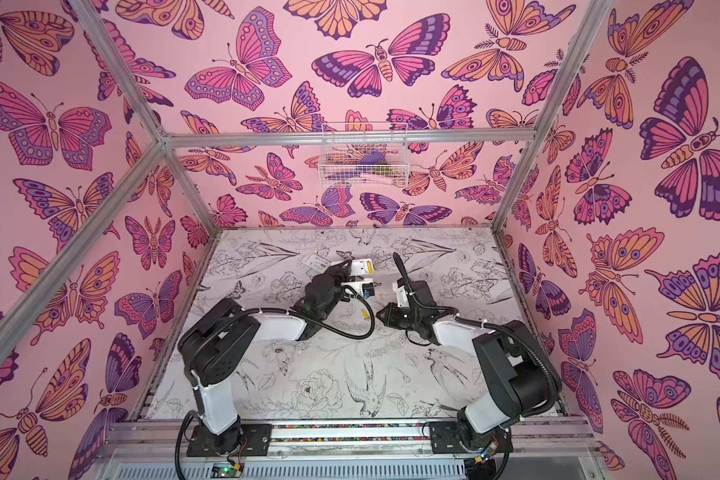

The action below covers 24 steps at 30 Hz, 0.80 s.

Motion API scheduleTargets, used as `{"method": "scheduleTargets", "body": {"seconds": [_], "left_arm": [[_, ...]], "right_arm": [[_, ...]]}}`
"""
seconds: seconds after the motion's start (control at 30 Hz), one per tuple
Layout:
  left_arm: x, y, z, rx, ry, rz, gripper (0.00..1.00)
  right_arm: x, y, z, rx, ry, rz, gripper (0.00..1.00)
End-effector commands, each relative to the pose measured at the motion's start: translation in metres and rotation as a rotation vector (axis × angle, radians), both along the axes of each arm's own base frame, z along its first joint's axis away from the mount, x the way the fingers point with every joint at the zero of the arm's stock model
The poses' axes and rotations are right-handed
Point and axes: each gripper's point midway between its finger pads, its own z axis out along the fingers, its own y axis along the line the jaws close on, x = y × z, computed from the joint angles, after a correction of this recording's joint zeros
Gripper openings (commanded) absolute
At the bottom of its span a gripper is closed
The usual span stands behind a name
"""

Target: Unload the batteries from the remote control

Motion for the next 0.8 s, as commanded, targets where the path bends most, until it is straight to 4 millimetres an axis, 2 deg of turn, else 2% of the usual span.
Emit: {"method": "scheduleTargets", "body": {"seconds": [0.0,0.2,0.37,0.53,0.77], "left_arm": [[-0.008,0.021,-0.015,0.013,0.202,0.1,0.0],[-0.039,0.046,0.0,-0.078,0.473,0.239,0.0],[-0.078,0.061,-0.007,-0.186,0.735,0.346,0.0],[-0.119,0.064,-0.029,-0.299,0.979,0.382,0.0],[-0.156,0.069,-0.076,-0.367,1.186,0.449,0.0]], "right_arm": [[0.003,-0.001,0.005,-0.012,-0.002,-0.008,0.0],[-0.003,0.003,0.026,0.029,-0.037,0.007,0.0],[-0.01,0.002,0.043,0.035,-0.065,0.027,0.0],[-0.022,0.003,0.054,0.033,-0.089,0.042,0.0],[-0.042,0.013,0.049,0.008,-0.084,0.072,0.0]]}}
